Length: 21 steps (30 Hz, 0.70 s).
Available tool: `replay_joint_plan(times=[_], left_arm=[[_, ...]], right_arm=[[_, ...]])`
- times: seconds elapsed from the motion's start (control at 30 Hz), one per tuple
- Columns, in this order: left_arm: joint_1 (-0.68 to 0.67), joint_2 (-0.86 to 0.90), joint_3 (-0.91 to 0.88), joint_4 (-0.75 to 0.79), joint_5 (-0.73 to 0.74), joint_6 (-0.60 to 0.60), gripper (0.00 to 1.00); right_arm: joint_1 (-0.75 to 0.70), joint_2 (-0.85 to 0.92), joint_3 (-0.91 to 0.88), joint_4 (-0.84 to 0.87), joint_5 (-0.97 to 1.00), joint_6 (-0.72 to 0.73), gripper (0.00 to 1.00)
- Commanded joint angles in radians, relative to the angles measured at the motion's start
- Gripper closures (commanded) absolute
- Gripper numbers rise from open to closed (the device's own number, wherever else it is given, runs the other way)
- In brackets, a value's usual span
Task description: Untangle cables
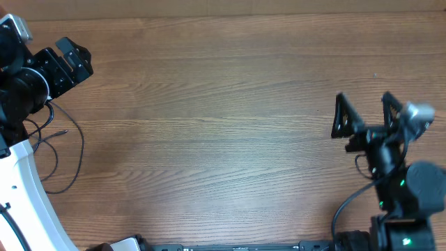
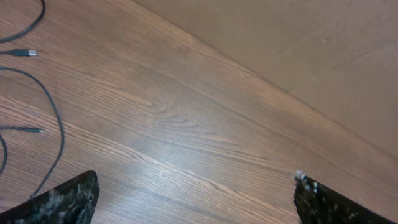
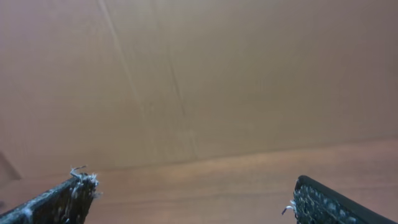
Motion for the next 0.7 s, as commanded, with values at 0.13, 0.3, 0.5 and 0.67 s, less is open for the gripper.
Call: replay_joint_plan(times=[0.13,0.3,0.5,0.67], left_arm=[[-0.002,0.002,-0.001,0.000,0.008,-0.006,0.00],[-0.002,0.002,-0.001,0.000,0.008,-0.006,0.00],[-0.002,0.002,-0.001,0.000,0.008,-0.006,0.00],[-0.002,0.002,-0.001,0.000,0.008,-0.006,0.00]], right_arm=[[-0.015,-0.256,-0.367,0.158,0.008,0.002,0.00],[-0.015,-0.378,-0.495,0.169,0.009,0.003,0.00],[-0.015,-0.485,-0.594,0.169,0.009,0.003,0.00],[-0.015,-0.499,-0.638,0.132,0.005,0.004,0.00]])
